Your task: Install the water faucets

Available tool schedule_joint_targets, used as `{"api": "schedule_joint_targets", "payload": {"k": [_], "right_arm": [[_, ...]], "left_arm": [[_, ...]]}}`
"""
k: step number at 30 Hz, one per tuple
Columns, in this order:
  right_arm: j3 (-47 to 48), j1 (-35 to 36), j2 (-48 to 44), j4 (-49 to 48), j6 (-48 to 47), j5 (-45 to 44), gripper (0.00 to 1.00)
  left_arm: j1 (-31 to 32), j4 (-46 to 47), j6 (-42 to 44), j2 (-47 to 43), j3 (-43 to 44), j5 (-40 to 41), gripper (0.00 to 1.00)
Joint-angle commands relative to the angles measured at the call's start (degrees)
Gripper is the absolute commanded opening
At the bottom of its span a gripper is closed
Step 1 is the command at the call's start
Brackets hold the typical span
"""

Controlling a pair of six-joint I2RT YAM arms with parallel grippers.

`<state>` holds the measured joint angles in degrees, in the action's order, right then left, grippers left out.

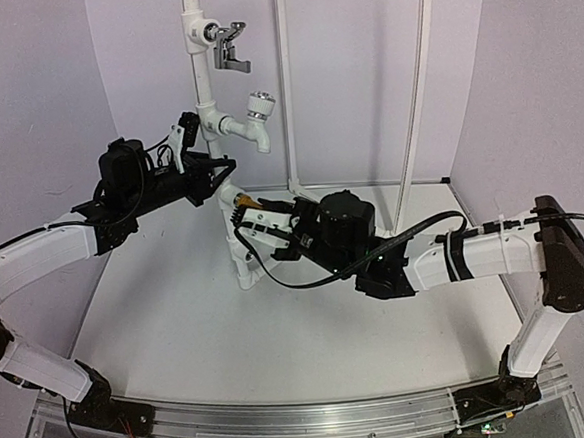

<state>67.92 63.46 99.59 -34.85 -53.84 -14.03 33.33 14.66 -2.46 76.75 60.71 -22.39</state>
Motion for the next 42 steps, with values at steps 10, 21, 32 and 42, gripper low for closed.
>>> {"api": "schedule_joint_targets", "payload": {"k": [10,21,32,42], "right_arm": [[4.60,-0.09,0.80,-2.74,22.31,0.01,0.00],[5.12,-1.06,0.80,-0.91,33.78,2.63,0.00],[4.95,-3.15,0.67,0.13,45.39,6.24,0.00],[4.85,-4.67,-0.10,1.27,52.95,10.25,0.00]], "left_arm": [[3.53,-8.73,-9.72,-0.12,-1.70,-7.76,0.00],[4.08,-8.73,-9.84,-0.23,-1.72,-7.76,0.00],[4.65,-8.76,-9.75,-0.05,-1.78,-7.76,0.00],[4.90,-8.71,-9.85,0.57,-1.73,-8.20,0.00]]}}
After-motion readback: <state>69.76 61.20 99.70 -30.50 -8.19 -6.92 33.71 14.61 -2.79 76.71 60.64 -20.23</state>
